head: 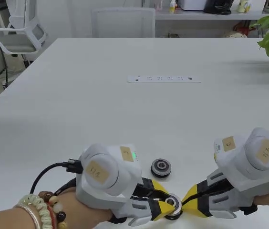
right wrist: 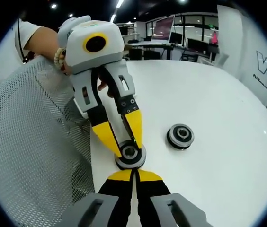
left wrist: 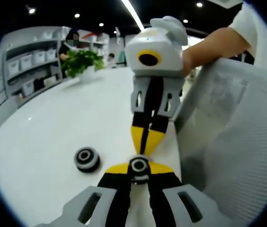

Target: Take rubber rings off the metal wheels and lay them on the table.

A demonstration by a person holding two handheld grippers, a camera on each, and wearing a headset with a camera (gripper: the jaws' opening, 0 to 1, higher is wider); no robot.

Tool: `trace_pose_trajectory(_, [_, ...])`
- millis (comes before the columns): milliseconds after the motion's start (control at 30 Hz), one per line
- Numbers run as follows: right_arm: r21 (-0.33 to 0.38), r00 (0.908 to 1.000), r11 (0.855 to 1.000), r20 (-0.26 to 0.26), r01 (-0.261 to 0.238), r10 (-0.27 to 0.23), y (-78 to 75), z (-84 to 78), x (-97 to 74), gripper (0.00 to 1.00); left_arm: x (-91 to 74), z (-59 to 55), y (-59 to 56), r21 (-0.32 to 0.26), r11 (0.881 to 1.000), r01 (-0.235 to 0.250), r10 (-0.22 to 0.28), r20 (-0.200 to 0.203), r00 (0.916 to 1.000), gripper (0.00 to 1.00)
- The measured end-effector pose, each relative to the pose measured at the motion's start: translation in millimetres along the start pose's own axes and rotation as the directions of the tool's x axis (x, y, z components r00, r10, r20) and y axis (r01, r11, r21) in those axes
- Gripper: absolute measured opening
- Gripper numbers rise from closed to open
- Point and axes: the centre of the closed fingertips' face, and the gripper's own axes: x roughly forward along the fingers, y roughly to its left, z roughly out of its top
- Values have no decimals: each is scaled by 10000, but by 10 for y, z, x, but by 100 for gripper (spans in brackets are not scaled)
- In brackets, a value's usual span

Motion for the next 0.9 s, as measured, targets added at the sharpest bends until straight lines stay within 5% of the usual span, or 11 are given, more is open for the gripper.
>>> trace_pose_trajectory(167, [1460,10000,9893,87,19,-32,-37,8,-20,0,-4,-3,9,-46,10000,-27,27,-2,10000,14])
trace_pose_trajectory(200, [2249,9999,9744,160,-45,9,-38,6,-28,0,-4,-3,9,-44,10000,-26,26,0,10000,14])
trace_pose_trajectory(333, [3275,9987,9444,496,-285,130,-70,11,-29,0,-5,-1,9,-66,10000,-38,39,25,10000,14])
trace_pose_trajectory(467, [4513,9951,8898,949,-675,274,-77,36,-58,0,-9,-2,14,-87,9999,-52,52,92,9999,14])
trace_pose_trajectory(500, [5126,9927,8539,1149,-906,364,-77,55,-77,0,-9,-2,15,-96,9999,-55,56,93,9999,14])
trace_pose_trajectory(600, [5822,9820,7996,1828,-1475,481,-76,128,-108,0,-6,1,23,-138,9999,-82,84,116,9999,14])
trace_pose_trajectory(667, [5831,9834,8004,1764,-1391,425,-104,77,-90,0,-5,3,21,-142,9999,-87,89,117,9999,14])
trace_pose_trajectory(767, [6016,9804,7833,1908,-1566,494,-88,116,-100,0,-5,4,21,-145,9999,-89,91,118,9999,14])
trace_pose_trajectory(900, [5798,9822,8016,1816,-1461,477,-41,164,-101,0,-6,2,22,-129,9999,-96,98,99,9999,14])
